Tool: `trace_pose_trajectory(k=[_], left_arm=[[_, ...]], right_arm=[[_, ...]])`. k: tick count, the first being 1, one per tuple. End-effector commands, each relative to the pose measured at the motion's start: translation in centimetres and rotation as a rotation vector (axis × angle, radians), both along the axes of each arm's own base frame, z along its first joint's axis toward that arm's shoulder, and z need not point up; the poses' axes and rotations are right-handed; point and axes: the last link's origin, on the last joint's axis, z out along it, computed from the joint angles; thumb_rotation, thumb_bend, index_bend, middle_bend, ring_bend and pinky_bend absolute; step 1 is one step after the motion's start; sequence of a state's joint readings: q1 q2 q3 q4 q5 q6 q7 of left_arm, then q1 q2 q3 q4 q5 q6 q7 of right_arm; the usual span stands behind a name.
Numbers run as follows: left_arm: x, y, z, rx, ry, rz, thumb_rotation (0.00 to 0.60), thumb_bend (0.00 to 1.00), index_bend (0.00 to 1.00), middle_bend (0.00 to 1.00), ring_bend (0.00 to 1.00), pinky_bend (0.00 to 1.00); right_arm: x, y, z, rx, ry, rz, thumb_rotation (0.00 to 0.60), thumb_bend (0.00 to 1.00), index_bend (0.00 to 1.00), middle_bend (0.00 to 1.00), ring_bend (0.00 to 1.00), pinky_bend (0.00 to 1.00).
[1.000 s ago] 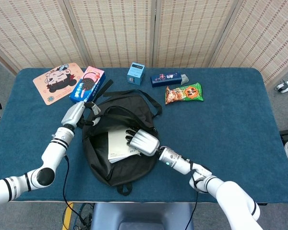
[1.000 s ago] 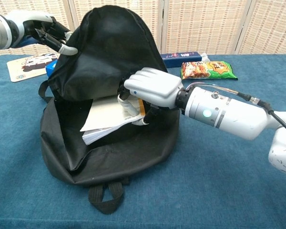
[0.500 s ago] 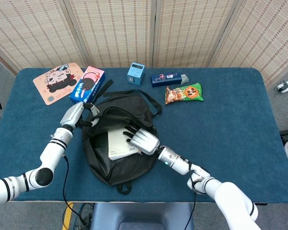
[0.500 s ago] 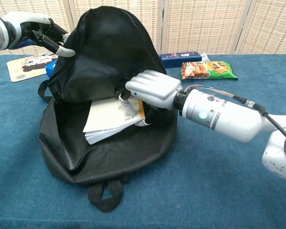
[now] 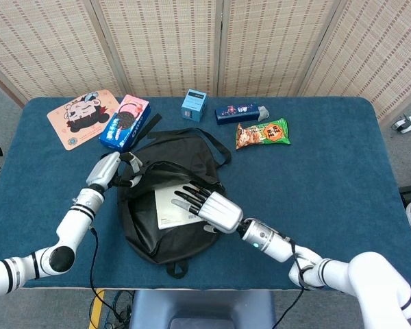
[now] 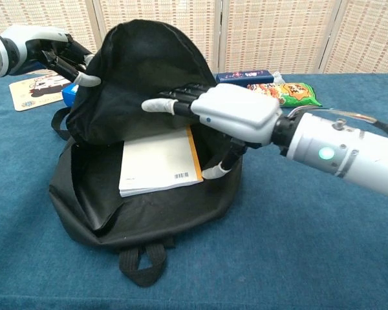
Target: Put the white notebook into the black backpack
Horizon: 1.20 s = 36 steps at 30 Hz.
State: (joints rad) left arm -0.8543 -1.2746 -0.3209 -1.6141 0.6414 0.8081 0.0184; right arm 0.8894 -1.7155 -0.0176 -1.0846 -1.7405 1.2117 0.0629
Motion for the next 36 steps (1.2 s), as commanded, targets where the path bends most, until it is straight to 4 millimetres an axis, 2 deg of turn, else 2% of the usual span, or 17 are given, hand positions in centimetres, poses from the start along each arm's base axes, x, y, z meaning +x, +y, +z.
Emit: trace_pose_trajectory(k=[1, 5, 11, 14, 18, 21, 24, 27, 29, 31, 36], left_arm=[[-0.3, -0.5, -0.1, -0.009, 0.018, -0.008, 0.6, 0.49, 0.56, 0.31, 0.29, 0.18], [-0.4, -1.4, -0.4, -0.038, 0.057, -0.034, 0.6, 0.43, 0.35, 0.24, 0.22, 0.18], [-0.5, -3.0, -0.3, -0.065, 0.116, -0.081, 0.6, 0.35, 0.17, 0.17, 0.17, 0.18], [-0.7, -3.8, -0.1, -0.069, 0.136, -0.095, 0.6, 0.28, 0.08, 0.12, 0.14, 0.18], [-1.0, -4.7, 0.4, -0.087, 0.148, -0.099, 0.6, 0.2, 0.01, 0.08, 0.1, 0.16], [-1.1, -5.4, 1.0, -0.074, 0.142, -0.109, 0.6, 0.17, 0.0, 0.07, 0.09, 0.16], [-1.4, -5.9, 1.6, -0.014, 0.148, -0.117, 0.6, 0.17, 0.01, 0.07, 0.09, 0.16], [-2.3, -6.1, 2.4, 0.057, 0.173, -0.107, 0.6, 0.17, 0.05, 0.07, 0.09, 0.16], [-3.3, -6.3, 3.1, 0.103, 0.196, -0.092, 0.6, 0.17, 0.08, 0.07, 0.1, 0.16], [-4.4, -6.5, 3.8, 0.141, 0.223, -0.08, 0.6, 0.17, 0.12, 0.07, 0.1, 0.16], [-7.7, -8.0, 5.8, 0.254, 0.306, -0.044, 0.6, 0.17, 0.17, 0.07, 0.11, 0.16]], right_arm=[[-1.7, 1.6, 3.6, -0.057, -0.003, 0.013, 0.6, 0.0, 0.0, 0.04, 0.0, 0.02], [-2.1, 2.8, 6.5, -0.086, -0.043, -0.008, 0.6, 0.0, 0.0, 0.04, 0.0, 0.02], [-2.9, 4.1, 9.8, -0.139, -0.061, -0.038, 0.6, 0.0, 0.0, 0.04, 0.0, 0.02], [-3.9, 4.4, 11.1, -0.169, -0.041, -0.064, 0.6, 0.0, 0.0, 0.05, 0.0, 0.02], [-5.3, 4.2, 12.5, -0.197, -0.01, -0.124, 0.6, 0.0, 0.0, 0.05, 0.0, 0.02], [-6.3, 4.1, 13.4, -0.215, 0.003, -0.166, 0.6, 0.0, 0.0, 0.06, 0.0, 0.02], [-7.2, 3.8, 14.3, -0.232, 0.006, -0.212, 0.6, 0.02, 0.01, 0.09, 0.01, 0.11], [-8.3, 3.6, 15.3, -0.244, -0.007, -0.275, 0.6, 0.14, 0.11, 0.18, 0.08, 0.22], [-9.2, 3.5, 16.1, -0.26, -0.011, -0.319, 0.6, 0.24, 0.22, 0.26, 0.16, 0.31], [-10.0, 3.6, 16.8, -0.269, -0.017, -0.359, 0.6, 0.3, 0.3, 0.31, 0.21, 0.35], [-12.4, 4.2, 18.6, -0.302, -0.012, -0.461, 0.6, 0.37, 0.4, 0.35, 0.26, 0.4]])
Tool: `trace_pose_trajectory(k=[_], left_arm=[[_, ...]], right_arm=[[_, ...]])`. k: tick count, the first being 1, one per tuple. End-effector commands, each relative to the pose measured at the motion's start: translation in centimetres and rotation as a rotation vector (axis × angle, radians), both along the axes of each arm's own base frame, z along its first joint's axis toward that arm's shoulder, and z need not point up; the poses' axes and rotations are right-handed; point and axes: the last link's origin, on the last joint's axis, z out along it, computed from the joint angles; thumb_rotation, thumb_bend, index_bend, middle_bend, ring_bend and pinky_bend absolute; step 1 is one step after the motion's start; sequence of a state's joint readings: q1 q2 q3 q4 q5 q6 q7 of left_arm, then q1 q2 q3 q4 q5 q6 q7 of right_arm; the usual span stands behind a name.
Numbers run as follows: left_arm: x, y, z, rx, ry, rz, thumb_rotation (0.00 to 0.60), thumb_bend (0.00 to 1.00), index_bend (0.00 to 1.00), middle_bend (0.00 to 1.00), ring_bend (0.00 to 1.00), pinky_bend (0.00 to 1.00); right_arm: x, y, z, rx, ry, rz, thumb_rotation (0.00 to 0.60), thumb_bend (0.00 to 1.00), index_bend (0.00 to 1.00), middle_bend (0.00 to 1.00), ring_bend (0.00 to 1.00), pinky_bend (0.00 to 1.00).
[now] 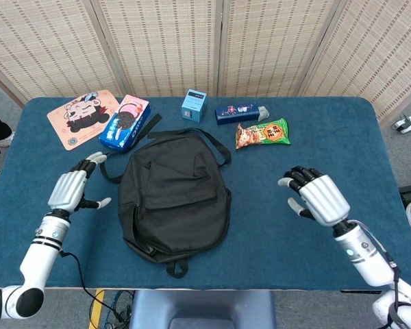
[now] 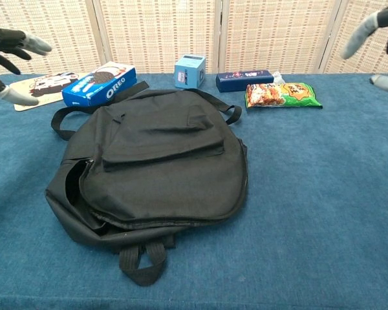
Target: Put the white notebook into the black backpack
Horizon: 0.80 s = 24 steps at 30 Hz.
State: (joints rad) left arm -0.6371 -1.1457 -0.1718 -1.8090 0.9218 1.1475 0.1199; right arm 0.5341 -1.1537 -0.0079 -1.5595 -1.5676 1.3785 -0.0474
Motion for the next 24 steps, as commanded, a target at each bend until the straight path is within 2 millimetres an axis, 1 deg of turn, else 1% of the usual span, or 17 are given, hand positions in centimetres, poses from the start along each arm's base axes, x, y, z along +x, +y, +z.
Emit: trace_pose_trajectory(k=[1, 4, 7, 11, 17, 24], left_arm=[[-2.8, -1.5, 1.5, 0.086, 0.075, 0.022, 0.6, 0.17, 0.18, 0.07, 0.11, 0.16], [-4.8, -3.1, 2.5, 0.141, 0.128, 0.041, 0.6, 0.17, 0.19, 0.07, 0.11, 0.16], [-6.3, -4.8, 3.3, 0.183, 0.169, 0.059, 0.6, 0.17, 0.2, 0.07, 0.11, 0.16], [-7.8, -6.9, 4.0, 0.225, 0.199, 0.085, 0.6, 0.17, 0.21, 0.07, 0.11, 0.16], [-9.1, -10.3, 4.5, 0.26, 0.264, 0.115, 0.6, 0.17, 0.21, 0.07, 0.11, 0.16], [-9.4, -13.7, 5.4, 0.296, 0.295, 0.157, 0.6, 0.17, 0.21, 0.07, 0.11, 0.16]], right_arm=[[-1.3, 0.4, 1.0, -0.017, -0.004, -0.056, 0.6, 0.37, 0.41, 0.35, 0.26, 0.4], [-2.8, 1.2, 2.1, -0.027, -0.001, -0.124, 0.6, 0.37, 0.41, 0.35, 0.26, 0.4], [-3.9, 2.1, 3.2, -0.044, 0.013, -0.175, 0.6, 0.37, 0.41, 0.35, 0.26, 0.4], [-5.1, 3.7, 4.4, -0.083, 0.015, -0.242, 0.6, 0.37, 0.41, 0.35, 0.26, 0.4], [-6.8, 6.7, 5.3, -0.157, 0.019, -0.321, 0.6, 0.37, 0.41, 0.34, 0.26, 0.4], [-8.1, 9.8, 5.9, -0.212, 0.009, -0.393, 0.6, 0.37, 0.41, 0.34, 0.26, 0.4]])
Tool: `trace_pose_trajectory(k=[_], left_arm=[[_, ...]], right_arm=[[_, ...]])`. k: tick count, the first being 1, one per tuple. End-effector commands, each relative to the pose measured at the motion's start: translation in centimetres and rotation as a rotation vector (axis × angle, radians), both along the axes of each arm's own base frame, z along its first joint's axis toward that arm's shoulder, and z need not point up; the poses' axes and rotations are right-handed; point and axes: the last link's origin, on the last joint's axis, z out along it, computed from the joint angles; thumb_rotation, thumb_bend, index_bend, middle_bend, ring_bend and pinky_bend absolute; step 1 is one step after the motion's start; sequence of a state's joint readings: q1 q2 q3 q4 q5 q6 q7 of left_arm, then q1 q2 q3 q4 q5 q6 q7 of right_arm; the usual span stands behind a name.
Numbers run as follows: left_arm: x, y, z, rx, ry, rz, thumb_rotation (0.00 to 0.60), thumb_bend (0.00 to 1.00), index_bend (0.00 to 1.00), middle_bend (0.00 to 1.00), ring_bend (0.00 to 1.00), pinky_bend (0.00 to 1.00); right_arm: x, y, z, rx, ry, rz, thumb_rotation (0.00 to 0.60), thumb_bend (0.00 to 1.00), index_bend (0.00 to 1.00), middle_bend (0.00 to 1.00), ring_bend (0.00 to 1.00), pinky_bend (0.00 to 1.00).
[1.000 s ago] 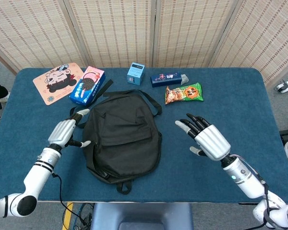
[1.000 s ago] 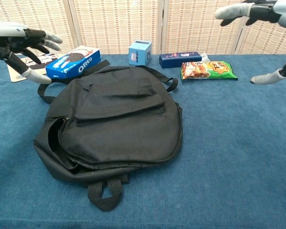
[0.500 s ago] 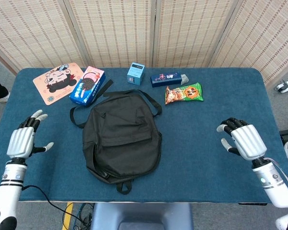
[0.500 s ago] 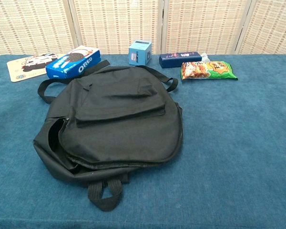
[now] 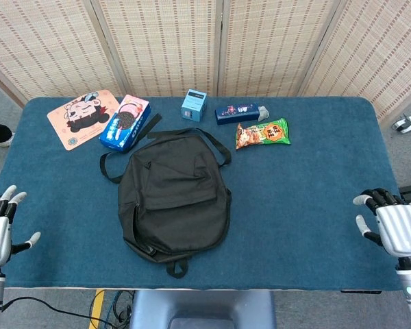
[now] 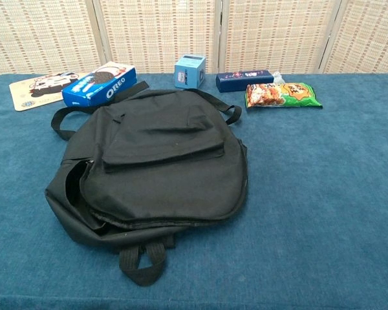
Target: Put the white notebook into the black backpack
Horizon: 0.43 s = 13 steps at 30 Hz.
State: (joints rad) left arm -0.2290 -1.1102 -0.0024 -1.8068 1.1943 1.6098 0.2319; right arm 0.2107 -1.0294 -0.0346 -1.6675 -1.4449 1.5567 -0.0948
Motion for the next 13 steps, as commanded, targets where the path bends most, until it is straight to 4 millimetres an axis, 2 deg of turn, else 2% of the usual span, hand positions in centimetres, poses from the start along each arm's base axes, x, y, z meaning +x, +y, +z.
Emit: trace_pose_trajectory(k=[1, 6, 13], left_arm=[[0.0, -1.5, 0.4, 0.011, 0.016, 0.016, 0.6, 0.17, 0.21, 0.07, 0.11, 0.16], [0.0, -3.1, 0.5, 0.031, 0.033, 0.036, 0.6, 0.17, 0.21, 0.07, 0.11, 0.16], [0.1, -3.2, 0.5, 0.041, 0.026, 0.022, 0.6, 0.17, 0.21, 0.07, 0.11, 0.16]], right_arm=[[-0.5, 1.2, 0.2, -0.012, 0.005, -0.037, 0.6, 0.37, 0.41, 0.34, 0.25, 0.4], [-1.4, 2.6, 0.4, -0.024, -0.001, -0.084, 0.6, 0.37, 0.41, 0.33, 0.25, 0.4], [-1.7, 2.4, 0.7, -0.023, -0.012, -0.077, 0.6, 0.37, 0.41, 0.33, 0.24, 0.4]])
